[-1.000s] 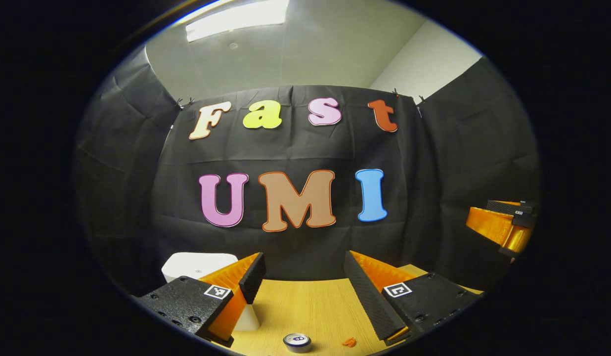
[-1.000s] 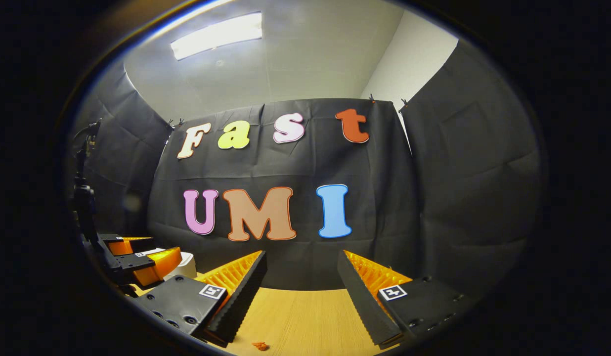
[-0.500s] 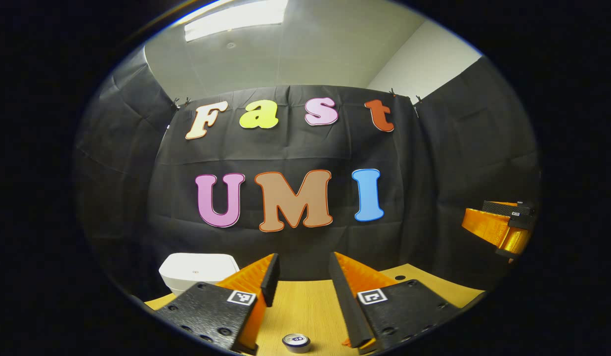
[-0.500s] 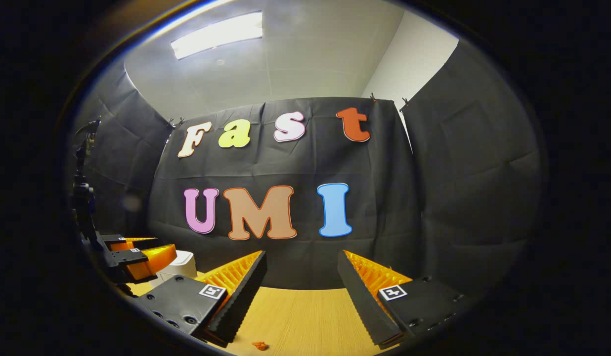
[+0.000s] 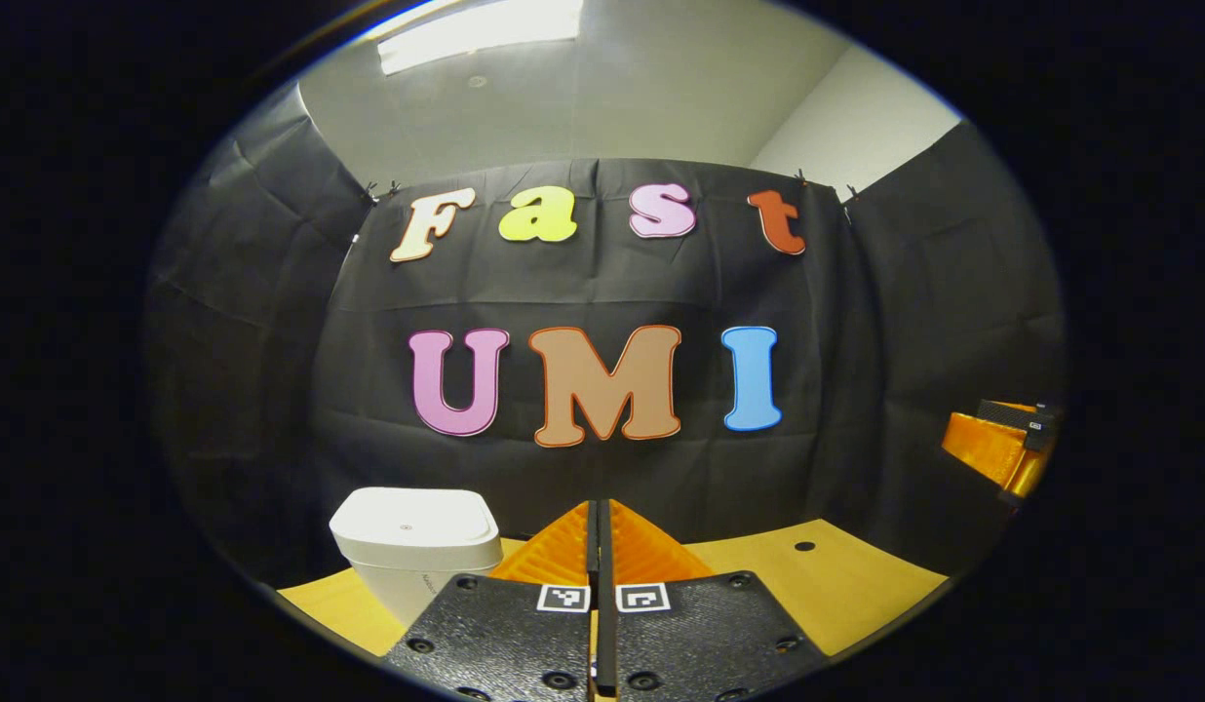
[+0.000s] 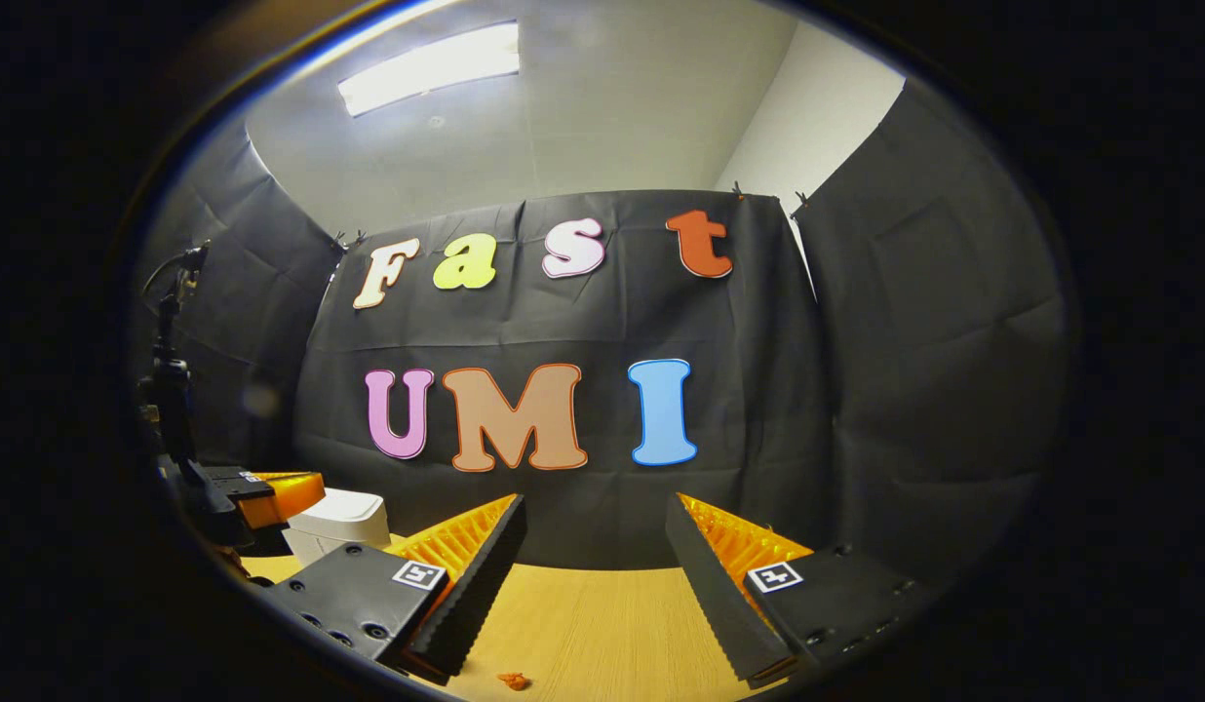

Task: Press the lid of the desktop garbage bin to open it, pick up the crumpled paper on the desktop and throw it into the bin, then pick up the pop can on the desktop and drop it into the bin, and finally close the garbage bin lid.

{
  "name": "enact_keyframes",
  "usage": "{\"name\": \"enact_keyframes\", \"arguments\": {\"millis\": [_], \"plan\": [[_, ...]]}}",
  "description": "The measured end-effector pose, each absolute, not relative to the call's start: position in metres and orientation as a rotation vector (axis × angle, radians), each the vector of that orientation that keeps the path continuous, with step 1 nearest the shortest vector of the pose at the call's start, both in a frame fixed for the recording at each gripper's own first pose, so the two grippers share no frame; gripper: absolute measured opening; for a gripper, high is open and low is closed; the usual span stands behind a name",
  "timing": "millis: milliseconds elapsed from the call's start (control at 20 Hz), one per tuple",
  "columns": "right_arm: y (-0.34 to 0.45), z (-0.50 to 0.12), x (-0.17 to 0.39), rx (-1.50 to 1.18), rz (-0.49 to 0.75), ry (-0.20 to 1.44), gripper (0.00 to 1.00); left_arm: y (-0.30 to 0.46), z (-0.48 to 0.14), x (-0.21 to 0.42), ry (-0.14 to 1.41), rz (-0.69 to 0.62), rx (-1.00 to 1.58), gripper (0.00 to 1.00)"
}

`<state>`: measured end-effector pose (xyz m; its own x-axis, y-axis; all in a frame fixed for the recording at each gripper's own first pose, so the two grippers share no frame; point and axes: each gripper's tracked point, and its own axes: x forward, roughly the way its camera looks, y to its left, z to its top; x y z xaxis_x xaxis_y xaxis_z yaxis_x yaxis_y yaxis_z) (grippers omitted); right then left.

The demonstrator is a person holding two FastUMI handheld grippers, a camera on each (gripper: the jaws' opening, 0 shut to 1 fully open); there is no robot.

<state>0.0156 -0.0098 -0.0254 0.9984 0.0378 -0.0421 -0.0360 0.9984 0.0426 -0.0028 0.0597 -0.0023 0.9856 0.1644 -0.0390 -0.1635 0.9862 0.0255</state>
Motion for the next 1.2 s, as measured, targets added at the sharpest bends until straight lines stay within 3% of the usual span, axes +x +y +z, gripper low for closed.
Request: {"name": "enact_keyframes", "arguments": {"millis": [100, 150, 250, 350, 500, 800, 850, 950, 1200], "plan": [[-0.01, -0.026, 0.016, 0.044, 0.038, 0.046, 1.0, 0.066, -0.003, 0.002, 0.06, 0.148, 0.022, 0.0], [-0.009, -0.027, 0.016, 0.042, 0.038, 0.047, 0.96, 0.073, 0.0, 0.004, 0.061, 0.153, 0.015, 0.0], [-0.009, -0.028, 0.015, 0.039, 0.039, 0.049, 1.0, 0.102, 0.006, 0.011, 0.055, 0.209, 0.017, 0.0], [-0.009, -0.029, 0.016, 0.037, 0.039, 0.051, 0.96, 0.134, 0.007, 0.017, 0.061, 0.279, 0.029, 0.0], [-0.008, -0.031, 0.014, 0.035, 0.036, 0.055, 1.0, 0.183, 0.001, 0.029, 0.094, 0.367, 0.02, 0.0], [-0.01, -0.035, 0.011, 0.024, 0.023, 0.071, 0.96, 0.249, -0.047, 0.046, 0.219, 0.461, -0.084, 0.0], [-0.011, -0.035, 0.011, 0.021, 0.02, 0.073, 1.0, 0.255, -0.057, 0.046, 0.239, 0.474, -0.091, 0.0], [-0.01, -0.038, 0.012, 0.016, 0.016, 0.08, 0.96, 0.264, -0.072, 0.046, 0.274, 0.484, -0.094, 0.0], [-0.006, -0.043, 0.013, 0.007, 0.022, 0.1, 1.0, 0.273, -0.099, 0.05, 0.347, 0.494, -0.055, 0.0]]}}
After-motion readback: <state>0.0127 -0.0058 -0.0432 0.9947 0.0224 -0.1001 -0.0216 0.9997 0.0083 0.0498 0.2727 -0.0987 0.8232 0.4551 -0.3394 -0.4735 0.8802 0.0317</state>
